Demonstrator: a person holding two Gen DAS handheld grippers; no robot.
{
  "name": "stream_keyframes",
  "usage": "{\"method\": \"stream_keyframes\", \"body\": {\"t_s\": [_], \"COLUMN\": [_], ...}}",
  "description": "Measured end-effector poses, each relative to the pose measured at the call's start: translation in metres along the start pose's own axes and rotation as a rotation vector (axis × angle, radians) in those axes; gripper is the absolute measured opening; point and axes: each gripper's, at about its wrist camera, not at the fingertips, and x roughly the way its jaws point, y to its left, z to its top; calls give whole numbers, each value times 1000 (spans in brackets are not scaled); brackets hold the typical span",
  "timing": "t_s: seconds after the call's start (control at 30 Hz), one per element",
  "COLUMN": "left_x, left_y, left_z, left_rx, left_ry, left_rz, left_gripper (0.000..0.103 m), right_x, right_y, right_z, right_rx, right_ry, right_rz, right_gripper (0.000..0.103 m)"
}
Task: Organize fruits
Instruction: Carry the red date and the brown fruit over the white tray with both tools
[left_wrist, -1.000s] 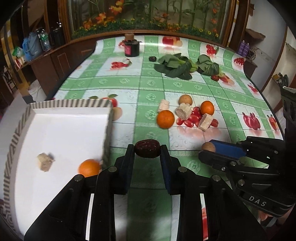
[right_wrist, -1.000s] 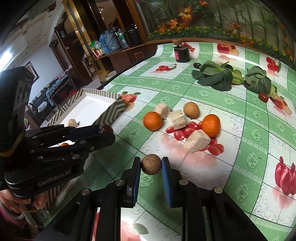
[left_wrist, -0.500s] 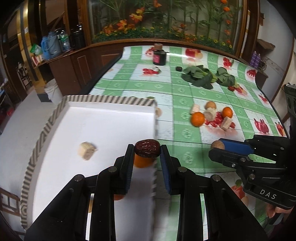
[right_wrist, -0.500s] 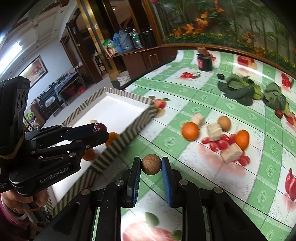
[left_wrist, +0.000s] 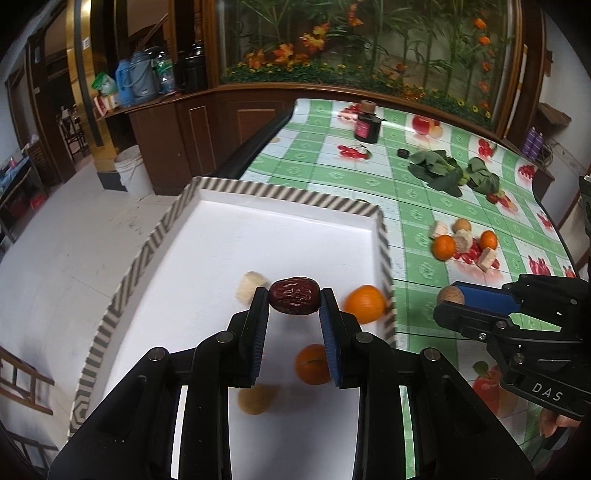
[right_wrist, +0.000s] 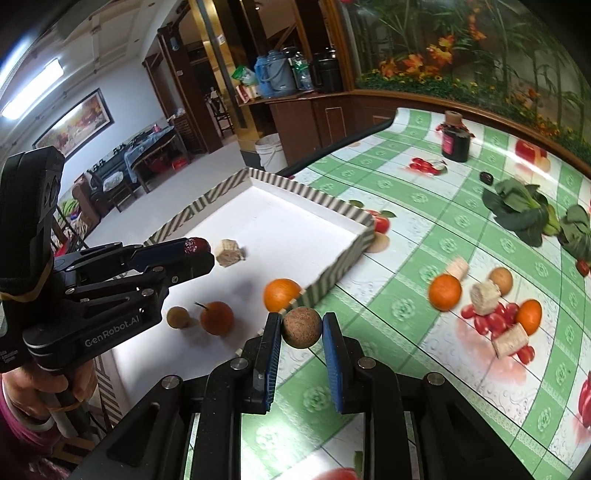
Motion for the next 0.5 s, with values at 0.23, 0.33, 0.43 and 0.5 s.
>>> {"method": "stream_keyframes", "body": {"t_s": [0.23, 0.33, 0.43, 0.5], "left_x": [1, 2, 5, 8], "left_y": [29, 42, 52, 58], "left_z": [-3, -6, -9, -11], "left_rx": [-39, -58, -74, -81], "left_ry": [4, 11, 21, 28], "left_rz": [28, 41, 50, 56], "left_gripper": [27, 27, 27, 27], "right_x": [12, 18, 25, 31], "right_y": [17, 22, 24, 27], "right_z": [8, 13, 20, 23], "right_rx": [-33, -45, -51, -55], "right_ry": [17, 23, 28, 38], "right_rz": [13, 19, 26, 23], "right_gripper": [22, 22, 22, 22]}}
